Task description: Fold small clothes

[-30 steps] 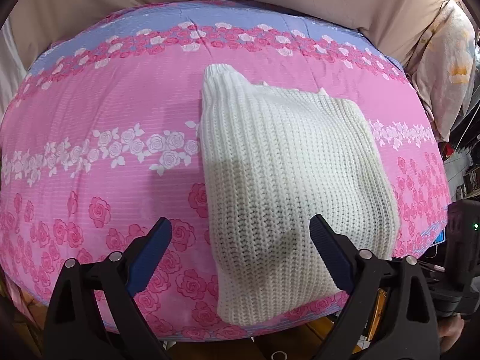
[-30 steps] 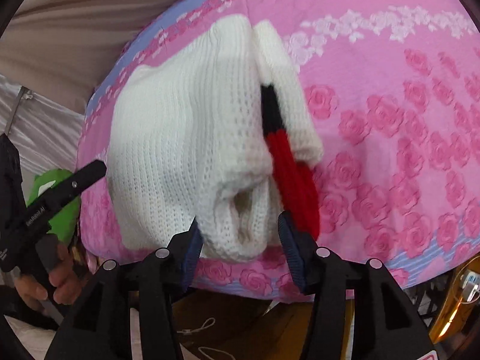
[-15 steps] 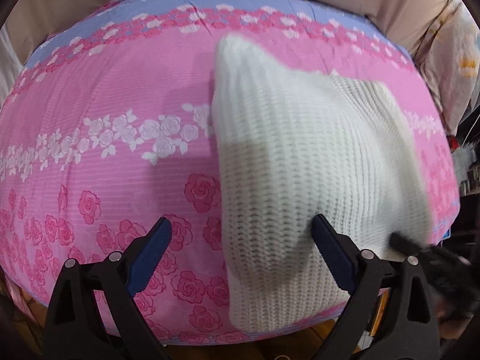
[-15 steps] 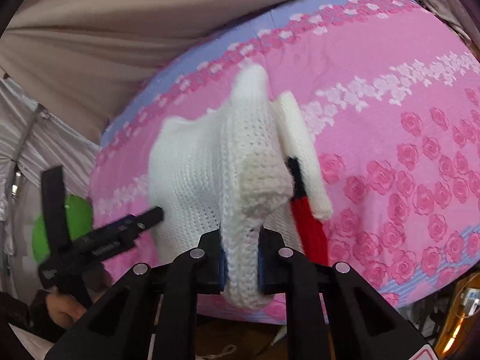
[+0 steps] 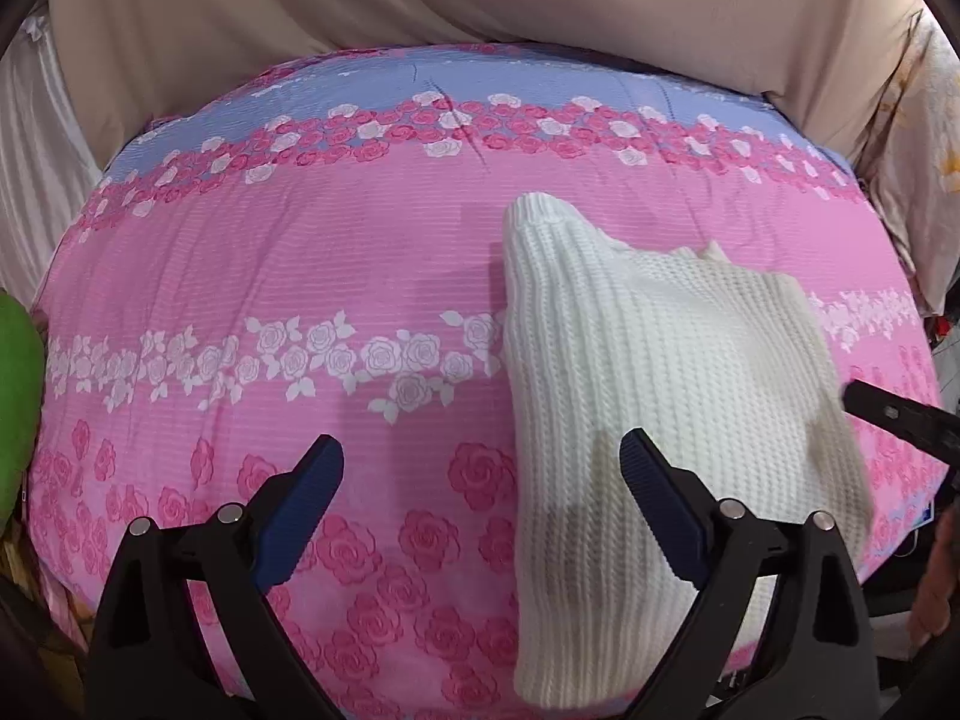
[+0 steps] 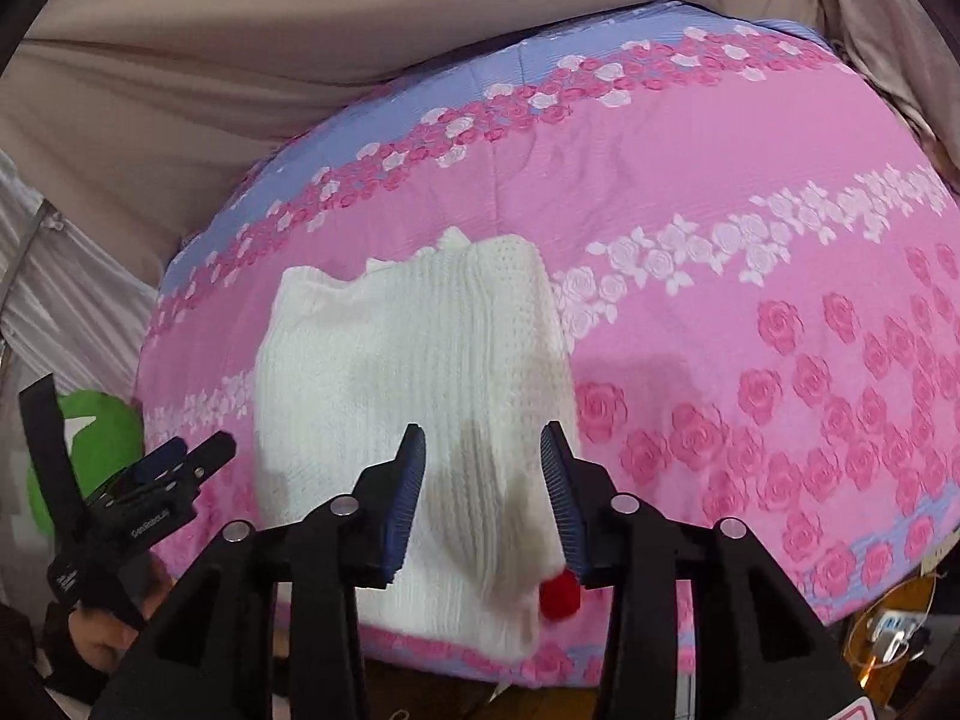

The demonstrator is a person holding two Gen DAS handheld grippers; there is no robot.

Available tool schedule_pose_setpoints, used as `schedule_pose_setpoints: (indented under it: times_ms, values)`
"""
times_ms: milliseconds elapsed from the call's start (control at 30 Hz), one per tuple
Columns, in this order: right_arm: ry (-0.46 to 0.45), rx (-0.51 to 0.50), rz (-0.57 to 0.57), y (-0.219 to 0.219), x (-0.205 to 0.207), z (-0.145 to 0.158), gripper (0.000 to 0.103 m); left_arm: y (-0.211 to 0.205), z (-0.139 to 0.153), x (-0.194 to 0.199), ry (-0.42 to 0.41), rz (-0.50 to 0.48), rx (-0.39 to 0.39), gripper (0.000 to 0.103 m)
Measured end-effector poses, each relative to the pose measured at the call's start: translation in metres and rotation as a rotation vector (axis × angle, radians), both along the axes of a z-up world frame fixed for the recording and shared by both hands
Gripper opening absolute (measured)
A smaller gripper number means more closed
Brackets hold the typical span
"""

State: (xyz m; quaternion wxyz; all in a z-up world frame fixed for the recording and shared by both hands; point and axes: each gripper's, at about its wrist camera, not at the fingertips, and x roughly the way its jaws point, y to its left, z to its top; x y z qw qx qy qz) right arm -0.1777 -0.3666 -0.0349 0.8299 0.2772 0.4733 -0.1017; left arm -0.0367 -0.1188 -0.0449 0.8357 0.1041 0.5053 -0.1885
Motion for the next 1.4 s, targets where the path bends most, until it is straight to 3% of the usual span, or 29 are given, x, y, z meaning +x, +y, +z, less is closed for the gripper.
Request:
schedule_pose_setpoints:
  times_ms: [67, 100, 133, 200, 333, 400, 467, 533, 600, 700, 767, 833, 933, 1000, 1067, 1167, 1267, 1333, 1400]
  values:
    - [0.058, -0.002, -0.019, -0.006, 0.030, -0.025, 0.048, -0.007, -0.013, 0.005, 0.010, 0.000, 0.037, 0.091]
    - [0.082, 0.026, -0.019, -0.010, 0.043, -0.037, 0.043, -0.009, -0.019, 0.006, 0.015, -0.001, 0.055, 0.092]
    - [0.106, 0.052, -0.015, -0.010, 0.055, -0.051, 0.021, -0.009, -0.022, 0.008, 0.013, 0.003, 0.069, 0.092]
    - [0.118, 0.009, 0.017, 0.000, 0.068, -0.050, 0.015, -0.009, -0.024, 0.010, 0.000, 0.010, 0.076, 0.092]
    - [-0.016, -0.114, 0.055, 0.020, 0.069, 0.001, 0.014, -0.010, -0.031, 0.013, -0.007, 0.028, 0.102, 0.094]
    - [0.030, -0.136, 0.051, 0.015, 0.079, -0.012, 0.015, -0.013, -0.034, 0.015, 0.004, 0.024, 0.090, 0.095]
    - [0.150, -0.129, 0.048, 0.002, 0.095, -0.056, 0.019, -0.020, -0.035, 0.015, -0.009, 0.017, 0.110, 0.095]
    - [0.130, -0.102, 0.033, -0.008, 0.095, -0.066, 0.029, -0.024, -0.034, 0.015, -0.026, 0.006, 0.134, 0.096]
    - [0.136, -0.082, 0.012, -0.014, 0.092, -0.052, 0.031, -0.022, -0.030, 0.015, -0.021, 0.011, 0.139, 0.095]
    - [0.058, -0.123, -0.020, -0.010, 0.066, -0.012, 0.032, -0.011, -0.003, 0.004, -0.042, 0.017, 0.093, 0.093]
    - [0.003, -0.123, 0.011, 0.005, 0.042, 0.012, 0.028, -0.007, 0.018, -0.010, -0.040, -0.002, 0.017, 0.093]
    - [0.007, -0.096, 0.076, 0.026, 0.030, 0.013, 0.010, -0.010, 0.019, -0.020, -0.004, -0.033, -0.019, 0.093]
    - [0.128, -0.169, 0.178, 0.061, 0.032, -0.024, 0.004, -0.027, -0.018, -0.024, 0.070, -0.061, 0.061, 0.093]
    - [0.218, -0.164, 0.202, 0.069, 0.038, -0.064, 0.000, -0.027, -0.039, -0.021, 0.101, -0.050, 0.091, 0.095]
    - [0.208, -0.164, 0.193, 0.069, 0.042, -0.062, 0.000, -0.021, -0.040, -0.019, 0.116, -0.026, 0.063, 0.095]
    - [0.135, -0.124, 0.163, 0.060, 0.042, -0.023, 0.000, -0.017, -0.040, -0.017, 0.124, -0.020, 0.052, 0.095]
    - [0.088, -0.173, 0.136, 0.045, 0.055, 0.001, 0.000, -0.019, -0.040, -0.021, 0.099, -0.029, 0.068, 0.096]
    - [0.113, -0.184, 0.109, 0.028, 0.075, -0.013, 0.000, -0.021, -0.039, -0.022, 0.085, -0.039, 0.076, 0.096]
    - [0.226, -0.175, 0.106, 0.013, 0.098, -0.053, 0.000, -0.025, -0.038, -0.022, 0.075, -0.044, 0.086, 0.096]
